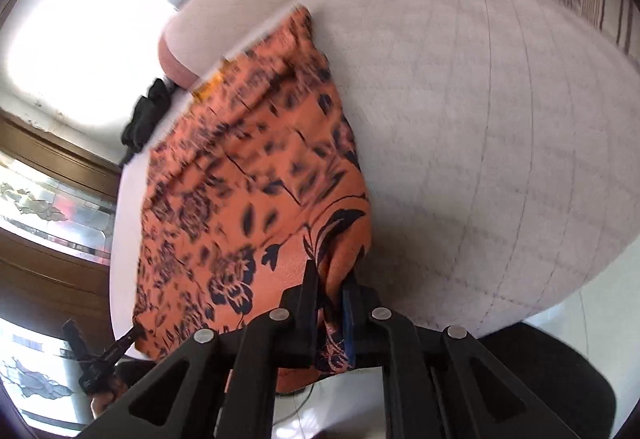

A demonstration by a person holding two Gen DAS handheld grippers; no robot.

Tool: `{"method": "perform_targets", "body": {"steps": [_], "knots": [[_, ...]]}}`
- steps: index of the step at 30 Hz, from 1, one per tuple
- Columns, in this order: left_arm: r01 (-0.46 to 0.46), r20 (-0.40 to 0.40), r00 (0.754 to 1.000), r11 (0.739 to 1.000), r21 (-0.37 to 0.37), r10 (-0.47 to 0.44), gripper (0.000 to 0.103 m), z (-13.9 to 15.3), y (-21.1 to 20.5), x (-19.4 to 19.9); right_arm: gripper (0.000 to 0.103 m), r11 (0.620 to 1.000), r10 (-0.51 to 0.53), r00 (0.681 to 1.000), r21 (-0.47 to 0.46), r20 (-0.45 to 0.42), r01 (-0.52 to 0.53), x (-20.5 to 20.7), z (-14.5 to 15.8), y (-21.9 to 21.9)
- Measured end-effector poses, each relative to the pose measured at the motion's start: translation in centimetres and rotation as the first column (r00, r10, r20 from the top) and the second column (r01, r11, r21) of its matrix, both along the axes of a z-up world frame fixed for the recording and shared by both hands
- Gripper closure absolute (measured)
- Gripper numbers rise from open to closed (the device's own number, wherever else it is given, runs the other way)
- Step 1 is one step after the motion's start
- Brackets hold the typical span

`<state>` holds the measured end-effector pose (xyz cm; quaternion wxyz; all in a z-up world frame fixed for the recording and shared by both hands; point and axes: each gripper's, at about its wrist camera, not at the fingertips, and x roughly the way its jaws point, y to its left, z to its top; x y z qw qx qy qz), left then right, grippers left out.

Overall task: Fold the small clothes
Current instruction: 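Grasp the hem of the orange blouse with both grippers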

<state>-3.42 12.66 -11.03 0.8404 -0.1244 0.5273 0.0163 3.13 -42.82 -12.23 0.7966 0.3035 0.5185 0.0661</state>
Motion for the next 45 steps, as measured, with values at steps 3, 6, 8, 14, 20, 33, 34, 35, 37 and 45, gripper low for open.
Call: {"method": "perform_targets", "body": {"steps": [3,6,8,14,20,33,34,35,37,45], "knots": [[0.017,0.007,1.000,1.000,-0.001,-0.017,0.087,0.5,-0.3,0.0,0.077,1.000,0.003,0.999,-0.017,-0.040,-0.004,-0.2,-1.4,0.1],[0.009,0.024,1.000,1.000,0.021,-0.009,0.070,0.6,-0.4,0.0,0.032,1.000,-0.002,1.000,-0.017,-0.015,0.001,-0.3,-1.3,0.0],[0.003,0.003,1.000,0.998,0.061,-0.003,0.054,-0.2,-0.6,0.3,0.023,0.999,-0.008,1.000,-0.041,0.003,0.008,-0.2,-1.3,0.0],[0.077,0.053,0.996,0.997,0.018,-0.078,0.097,1.9,-0.9,0.0,0.096,0.997,0.036,0.999,0.070,-0.027,-0.034,0.1,-2.0,-0.2],[0.031,0.162,0.987,0.997,-0.068,-0.020,0.097,6.5,1.1,0.6,0.096,0.987,-0.039,0.992,0.162,0.116,0.019,0.0,3.3,-2.3],[0.059,0.121,0.992,0.993,-0.104,-0.046,0.097,5.9,0.9,3.0,0.096,0.932,-0.043,0.998,0.362,0.045,0.024,1.9,-0.7,-2.8],[0.063,0.144,0.988,0.992,-0.105,-0.048,0.097,6.9,0.9,4.1,0.096,0.926,-0.043,0.997,0.376,0.067,0.015,2.7,0.1,-2.7],[0.070,0.171,0.984,0.992,-0.101,-0.052,0.097,8.1,0.9,5.4,0.096,0.916,-0.046,0.994,0.401,0.095,0.004,3.9,0.9,-2.7],[0.082,0.230,0.972,0.990,-0.115,-0.053,0.097,10.7,1.2,8.9,0.096,0.895,-0.060,0.986,0.446,0.157,-0.016,6.9,2.8,-2.9],[0.009,0.277,0.961,1.000,-0.029,-0.001,0.078,11.0,0.5,29.6,0.075,0.892,-0.191,0.936,0.450,0.294,0.040,25.6,6.6,-4.4]]}}
